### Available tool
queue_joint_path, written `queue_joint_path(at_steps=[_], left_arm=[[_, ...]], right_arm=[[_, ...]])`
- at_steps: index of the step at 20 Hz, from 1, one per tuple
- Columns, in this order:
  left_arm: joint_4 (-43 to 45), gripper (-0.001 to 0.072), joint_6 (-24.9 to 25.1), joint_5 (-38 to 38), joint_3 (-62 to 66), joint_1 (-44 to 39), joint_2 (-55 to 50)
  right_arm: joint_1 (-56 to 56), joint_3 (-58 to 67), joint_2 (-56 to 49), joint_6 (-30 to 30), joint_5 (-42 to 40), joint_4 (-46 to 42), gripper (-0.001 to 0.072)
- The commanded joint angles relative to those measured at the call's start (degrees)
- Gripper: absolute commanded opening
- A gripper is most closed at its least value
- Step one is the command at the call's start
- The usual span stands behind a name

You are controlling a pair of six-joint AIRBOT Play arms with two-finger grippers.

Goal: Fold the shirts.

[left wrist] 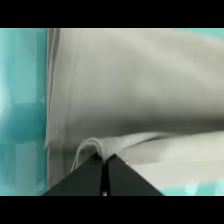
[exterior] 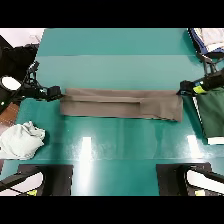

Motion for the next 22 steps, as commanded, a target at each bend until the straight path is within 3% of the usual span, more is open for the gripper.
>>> queue_joint_path(at_steps=[1,2,6,10,12,14,17,22], left_arm=[[-2.12,0.0349,-5.18,11.13,0.68,0.04,-2.56],[-2.21,0.0492,-7.28,12.81,1.05,0.04,-2.56],[-2.34,0.0501,-3.61,6.67,3.26,0.04,-2.4],[-2.49,0.0496,-1.64,-2.19,3.26,0.04,-2.38],[-2.78,0.0022,-0.94,-4.37,3.26,0.04,-2.38],[-3.23,0.0032,-0.31,-5.29,3.26,0.04,-2.38],[-4.79,0.0032,-0.31,-6.8,3.26,-0.09,-2.43],[-4.92,0.0032,-0.31,-8.44,3.26,-3.39,-2.43]], right_arm=[[2.38,4.33,-6.45,4.52,-8.96,1.27,0.042],[2.29,5.33,-7.39,4.44,-9.97,3.56,0.0606],[0.11,7.17,-7.17,-0.74,-4.76,6.8,0.0595],[-6.97,1.27,-3.93,-7.65,3.28,7.1,0.0595],[-12.24,-2.38,-3.32,-9.92,5.03,8.7,0.06],[-17.0,-5.49,-4.15,-11.85,5.64,12.59,0.0719],[-20.74,-6.34,-8.79,-16.5,7.76,18.01,0.0718],[-19.56,-2.38,-17.4,-21.27,7.63,19.32,0.0713]])
